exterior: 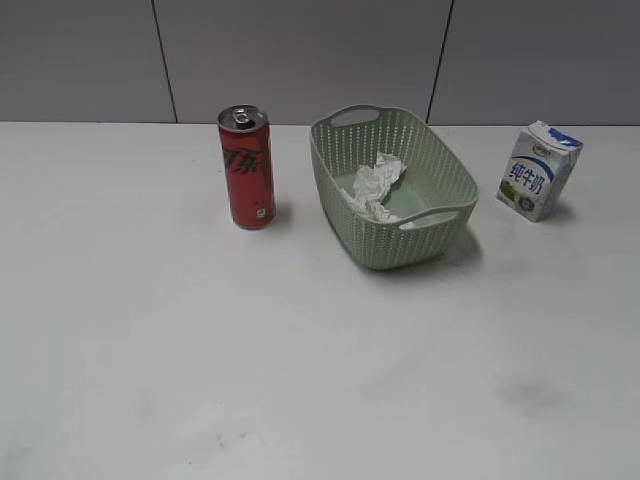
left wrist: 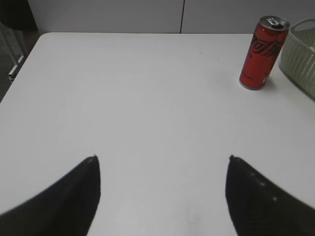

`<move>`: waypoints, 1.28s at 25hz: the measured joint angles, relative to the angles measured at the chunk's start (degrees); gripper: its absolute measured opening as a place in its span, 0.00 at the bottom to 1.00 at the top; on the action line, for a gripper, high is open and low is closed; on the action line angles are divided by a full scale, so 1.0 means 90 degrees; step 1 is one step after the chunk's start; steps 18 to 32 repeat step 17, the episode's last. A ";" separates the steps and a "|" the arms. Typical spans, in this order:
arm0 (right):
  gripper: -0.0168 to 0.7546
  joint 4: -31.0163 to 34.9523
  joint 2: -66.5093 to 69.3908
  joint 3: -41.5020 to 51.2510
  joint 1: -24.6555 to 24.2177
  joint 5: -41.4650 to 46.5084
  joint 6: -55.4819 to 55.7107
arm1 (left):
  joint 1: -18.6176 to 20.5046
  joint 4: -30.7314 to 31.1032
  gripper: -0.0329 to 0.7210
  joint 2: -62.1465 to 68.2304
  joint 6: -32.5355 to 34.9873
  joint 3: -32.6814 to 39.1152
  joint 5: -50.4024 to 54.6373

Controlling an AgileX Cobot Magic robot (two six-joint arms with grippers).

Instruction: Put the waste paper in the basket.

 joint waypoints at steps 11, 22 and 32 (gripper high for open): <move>0.67 0.0000 0.0000 0.0000 0.0000 0.0000 0.0000 | 0.0000 -0.0006 0.82 0.0000 -0.0001 0.0000 0.0000; 0.67 0.0000 0.0000 0.0000 0.0000 0.0000 -0.0008 | 0.0000 -0.0010 0.82 0.0000 -0.0001 0.0000 0.0000; 0.67 0.0000 0.0000 0.0000 0.0000 0.0000 -0.0008 | 0.0000 -0.0010 0.82 0.0000 -0.0001 0.0000 0.0000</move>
